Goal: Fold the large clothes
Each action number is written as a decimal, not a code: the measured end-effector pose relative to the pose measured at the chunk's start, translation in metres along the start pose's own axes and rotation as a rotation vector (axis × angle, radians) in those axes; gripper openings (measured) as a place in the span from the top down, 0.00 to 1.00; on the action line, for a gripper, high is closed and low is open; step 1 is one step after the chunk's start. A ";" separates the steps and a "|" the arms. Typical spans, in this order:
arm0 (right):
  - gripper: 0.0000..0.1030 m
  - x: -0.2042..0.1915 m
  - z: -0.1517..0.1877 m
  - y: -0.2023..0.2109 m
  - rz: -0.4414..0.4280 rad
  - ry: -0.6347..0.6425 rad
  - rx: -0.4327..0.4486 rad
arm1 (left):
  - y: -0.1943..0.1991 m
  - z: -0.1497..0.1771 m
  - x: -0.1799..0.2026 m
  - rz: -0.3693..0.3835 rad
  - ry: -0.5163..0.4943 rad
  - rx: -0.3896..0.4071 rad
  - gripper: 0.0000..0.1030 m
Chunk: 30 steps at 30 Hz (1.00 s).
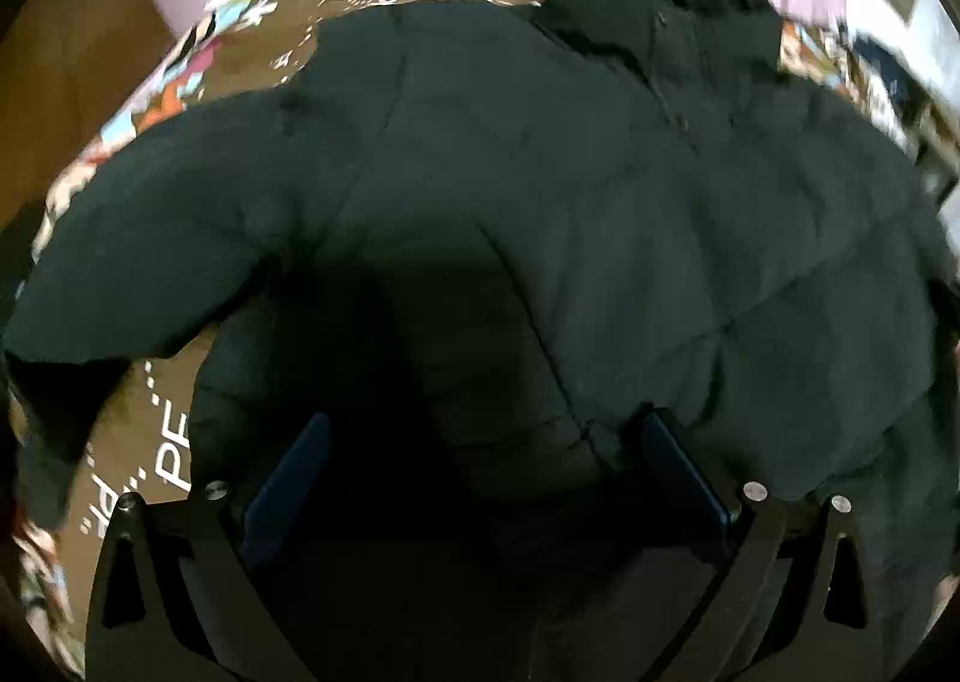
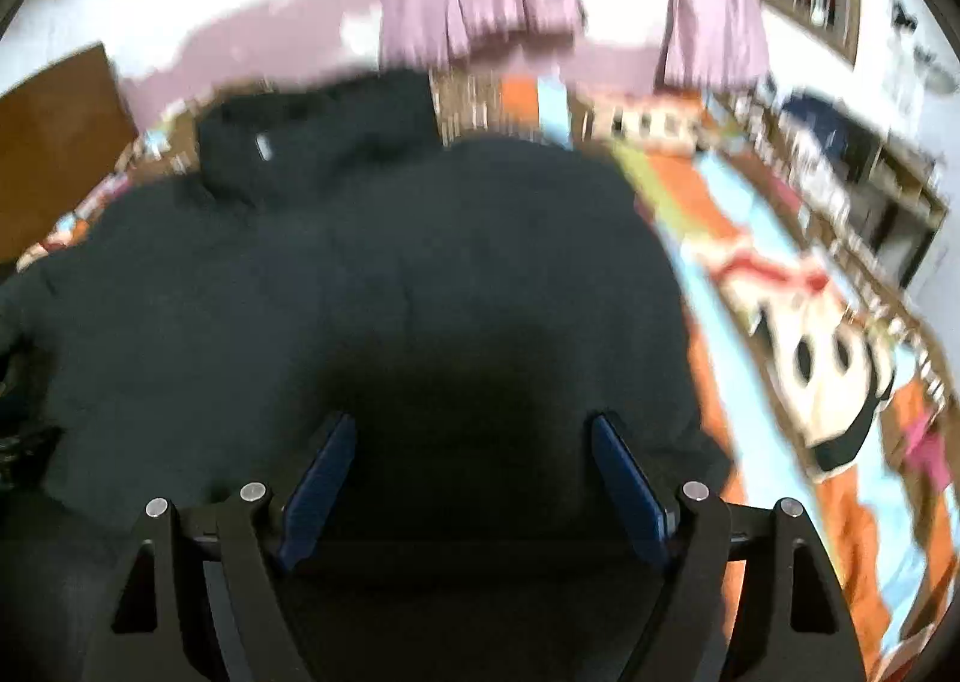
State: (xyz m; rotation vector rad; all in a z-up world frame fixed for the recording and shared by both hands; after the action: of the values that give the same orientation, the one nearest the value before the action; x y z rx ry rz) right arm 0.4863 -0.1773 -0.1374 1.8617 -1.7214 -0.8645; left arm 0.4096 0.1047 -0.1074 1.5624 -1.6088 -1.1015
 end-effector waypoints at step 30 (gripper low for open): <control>0.00 -0.039 -0.033 0.231 -0.350 -0.065 0.211 | 0.244 -0.013 -0.074 0.007 0.257 0.140 0.02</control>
State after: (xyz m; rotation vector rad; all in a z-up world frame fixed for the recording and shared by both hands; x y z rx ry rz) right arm 0.3469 -0.1674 0.0532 2.3479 -1.6017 -0.9084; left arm 0.3157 0.1633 0.1223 1.7101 -1.5411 -0.7615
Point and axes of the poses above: each gripper's, at about its wrist camera, not at the fingertips, and y roughly against the way its jaws point, x to its right, z to its underside, the point moved 1 cm from there along -y, roughly the way its jaws point, and after that the axes turned 12 degrees about -y, right-handed, at the moved point
